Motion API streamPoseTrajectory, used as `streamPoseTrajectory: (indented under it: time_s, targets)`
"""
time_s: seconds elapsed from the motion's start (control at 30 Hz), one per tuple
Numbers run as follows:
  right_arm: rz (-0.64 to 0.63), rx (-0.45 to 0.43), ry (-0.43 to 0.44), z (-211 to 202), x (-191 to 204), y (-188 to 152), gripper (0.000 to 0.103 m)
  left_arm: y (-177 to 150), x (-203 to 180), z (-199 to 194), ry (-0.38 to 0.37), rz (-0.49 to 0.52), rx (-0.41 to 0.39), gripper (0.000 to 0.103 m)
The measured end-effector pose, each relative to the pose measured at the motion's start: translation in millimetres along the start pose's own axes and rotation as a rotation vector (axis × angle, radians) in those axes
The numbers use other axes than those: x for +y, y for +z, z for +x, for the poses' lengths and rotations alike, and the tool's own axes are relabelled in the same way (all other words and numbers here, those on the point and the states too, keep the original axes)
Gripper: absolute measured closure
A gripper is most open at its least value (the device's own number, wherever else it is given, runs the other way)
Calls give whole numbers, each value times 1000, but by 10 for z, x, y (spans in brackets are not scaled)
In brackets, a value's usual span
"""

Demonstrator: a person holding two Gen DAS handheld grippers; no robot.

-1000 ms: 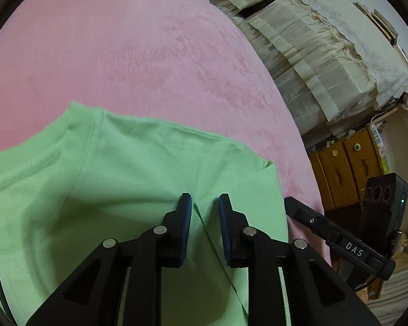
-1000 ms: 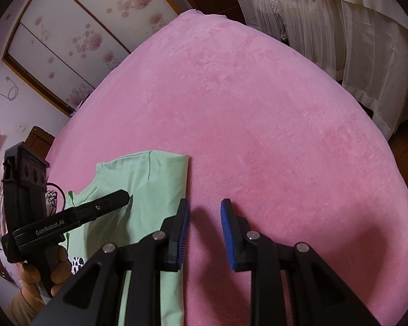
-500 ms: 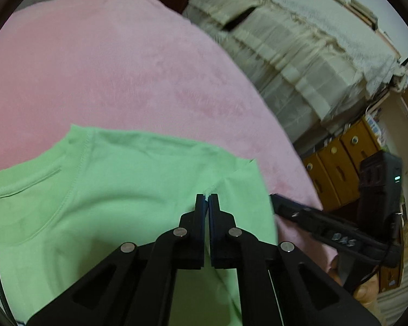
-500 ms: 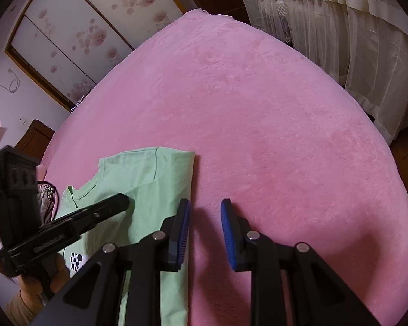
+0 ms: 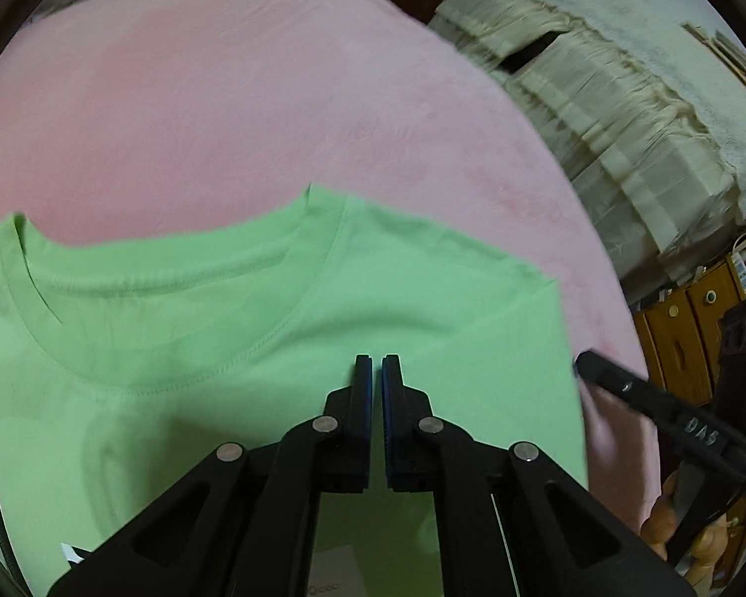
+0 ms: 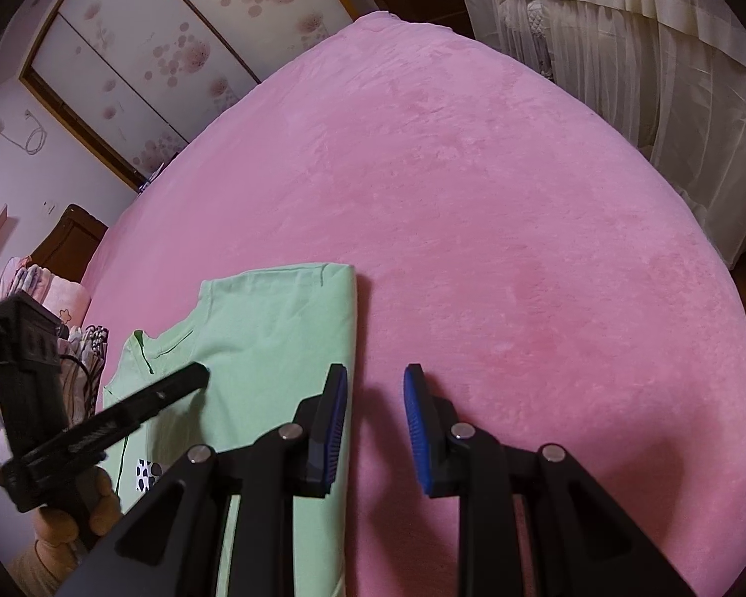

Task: Fold small clothes

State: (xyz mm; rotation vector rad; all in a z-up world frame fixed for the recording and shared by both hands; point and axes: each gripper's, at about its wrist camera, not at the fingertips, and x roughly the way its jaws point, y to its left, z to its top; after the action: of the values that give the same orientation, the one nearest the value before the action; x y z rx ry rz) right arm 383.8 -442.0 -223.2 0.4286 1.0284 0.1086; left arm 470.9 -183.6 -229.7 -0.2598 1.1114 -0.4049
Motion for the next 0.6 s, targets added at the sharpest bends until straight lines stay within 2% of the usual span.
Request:
streamPoseTrajectory:
  time_s: [0.2, 0.3, 0.47, 0.6]
  targets:
    - [12, 22, 7, 36, 25, 29, 76, -56, 6, 29, -45, -30, 11, 96]
    - [-35, 34, -1, -85, 118, -91, 75, -128, -93, -17, -57, -18, 17, 90]
    - [-210, 6, -74, -568, 386, -574, 75, -457, -274, -283, -35, 53, 36, 82]
    - [-298, -8, -100, -852, 509, -985, 75, -849, -422, -475, -92, 89, 65, 78]
